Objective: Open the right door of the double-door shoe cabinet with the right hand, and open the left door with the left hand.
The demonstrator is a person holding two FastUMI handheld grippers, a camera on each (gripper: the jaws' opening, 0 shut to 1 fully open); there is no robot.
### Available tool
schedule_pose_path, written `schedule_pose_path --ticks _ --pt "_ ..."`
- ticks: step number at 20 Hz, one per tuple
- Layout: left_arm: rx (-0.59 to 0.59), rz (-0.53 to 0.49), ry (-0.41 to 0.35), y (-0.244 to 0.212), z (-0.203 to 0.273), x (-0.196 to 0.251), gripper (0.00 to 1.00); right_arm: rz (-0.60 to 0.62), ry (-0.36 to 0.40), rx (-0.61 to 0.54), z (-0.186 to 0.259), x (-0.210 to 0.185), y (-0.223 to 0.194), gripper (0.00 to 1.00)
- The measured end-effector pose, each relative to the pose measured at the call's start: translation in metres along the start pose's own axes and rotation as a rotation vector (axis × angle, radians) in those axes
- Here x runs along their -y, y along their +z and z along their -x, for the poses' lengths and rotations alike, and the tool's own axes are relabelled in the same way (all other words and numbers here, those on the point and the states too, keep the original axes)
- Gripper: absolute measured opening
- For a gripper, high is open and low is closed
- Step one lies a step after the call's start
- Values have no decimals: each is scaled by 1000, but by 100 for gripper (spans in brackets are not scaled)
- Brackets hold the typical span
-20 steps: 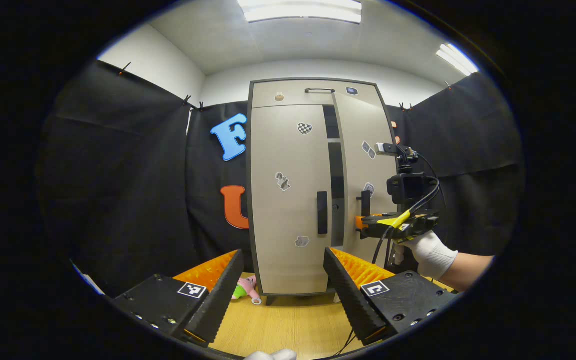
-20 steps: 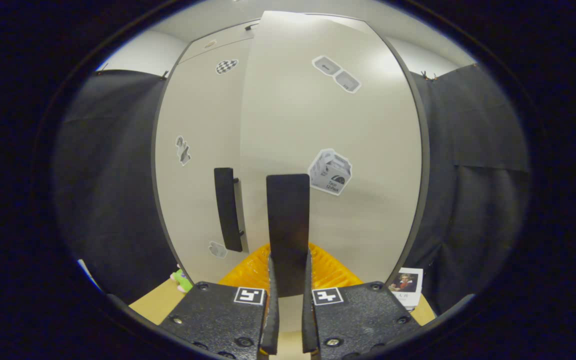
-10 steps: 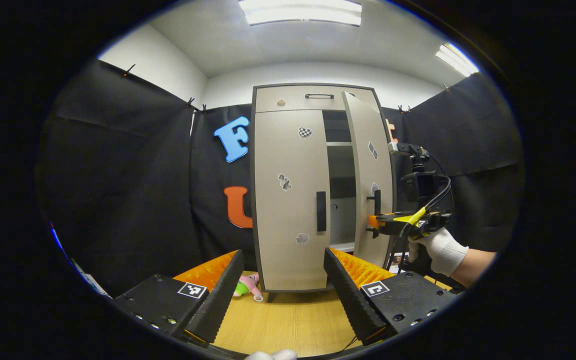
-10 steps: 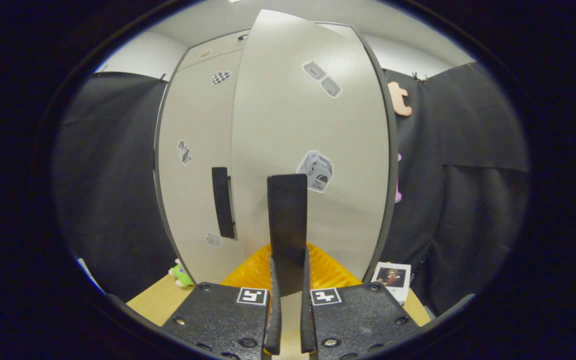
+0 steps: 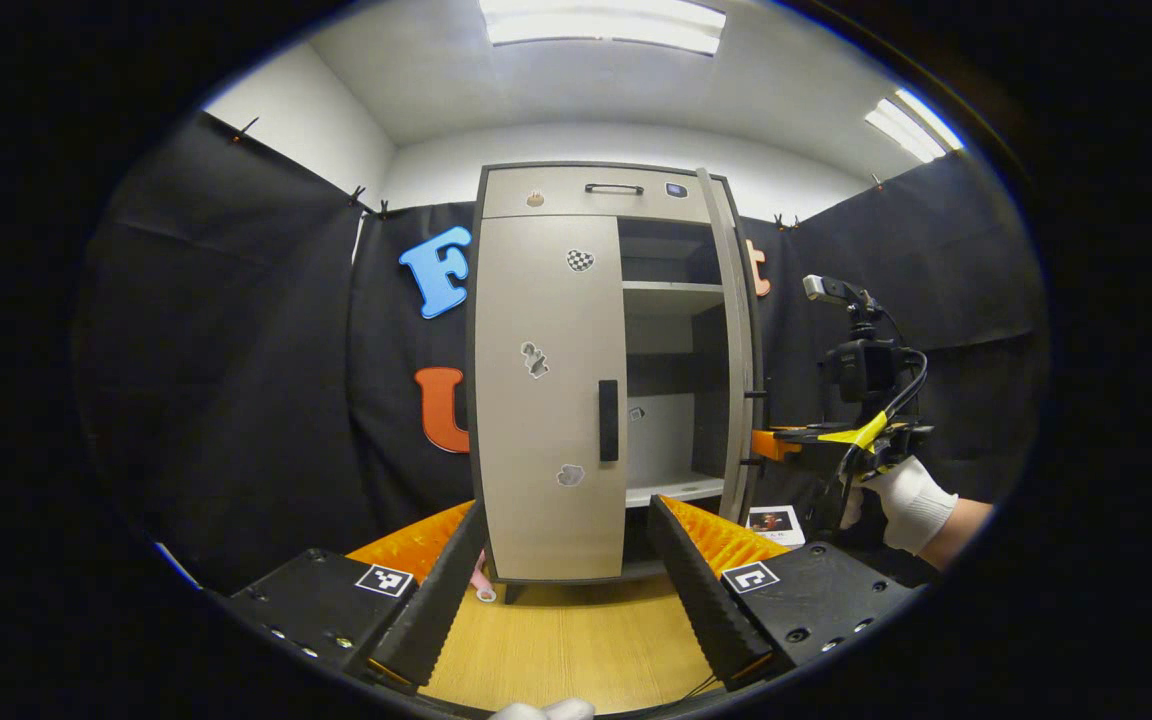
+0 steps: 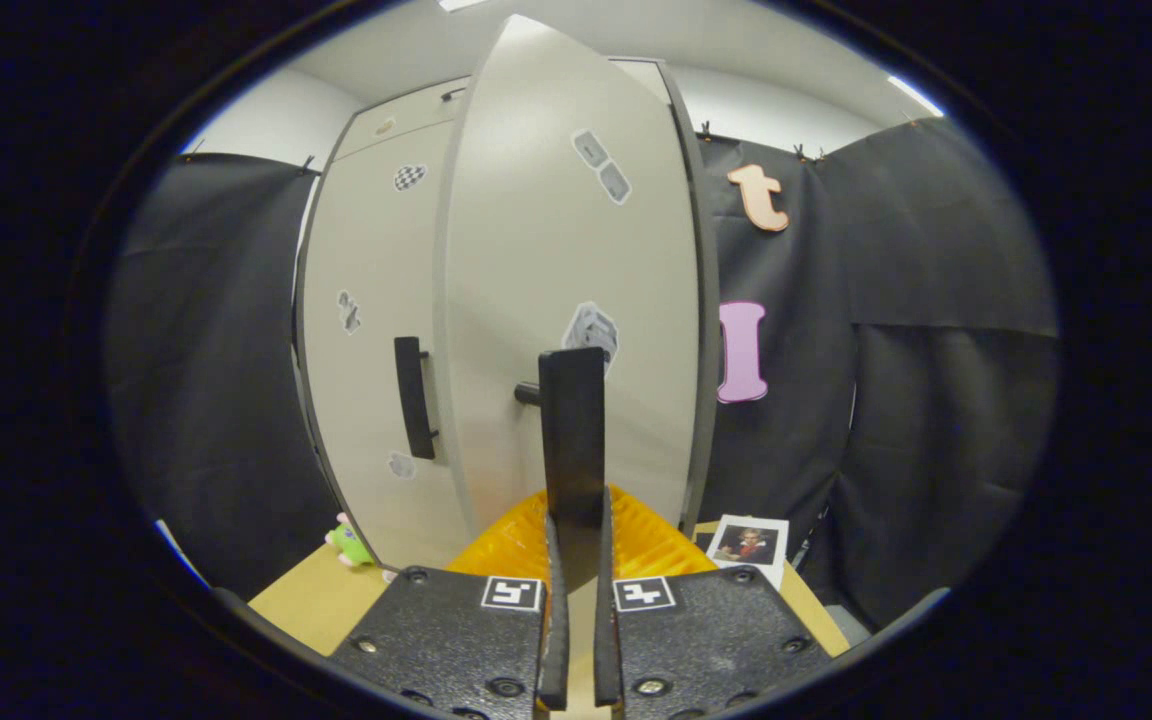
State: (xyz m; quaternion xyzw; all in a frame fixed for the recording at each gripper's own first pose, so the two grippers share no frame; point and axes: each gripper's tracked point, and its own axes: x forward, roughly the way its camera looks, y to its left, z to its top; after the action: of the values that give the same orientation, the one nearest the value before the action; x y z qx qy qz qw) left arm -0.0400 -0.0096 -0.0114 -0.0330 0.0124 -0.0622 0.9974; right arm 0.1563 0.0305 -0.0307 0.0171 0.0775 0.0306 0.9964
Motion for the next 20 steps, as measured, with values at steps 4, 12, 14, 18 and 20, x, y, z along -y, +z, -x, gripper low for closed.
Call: schedule_pose_path --ticks 4,12,14,18,20 --pt "-5 6 -47 -2 -3 14 96 -6 -15 -1 7 14 -1 9" --pt "-12 8 -101 -7 -10 23 96 -9 -48 4 17 41 -1 6" --pt "-17 10 -118 -8 -13 27 96 -9 -79 4 22 55 -1 6" --pt "-11 8 -156 -3 -24 39 96 -19 -106 -4 25 79 -3 4" --pt "-14 8 -172 -4 -29 44 96 -27 -99 3 30 93 -3 4"
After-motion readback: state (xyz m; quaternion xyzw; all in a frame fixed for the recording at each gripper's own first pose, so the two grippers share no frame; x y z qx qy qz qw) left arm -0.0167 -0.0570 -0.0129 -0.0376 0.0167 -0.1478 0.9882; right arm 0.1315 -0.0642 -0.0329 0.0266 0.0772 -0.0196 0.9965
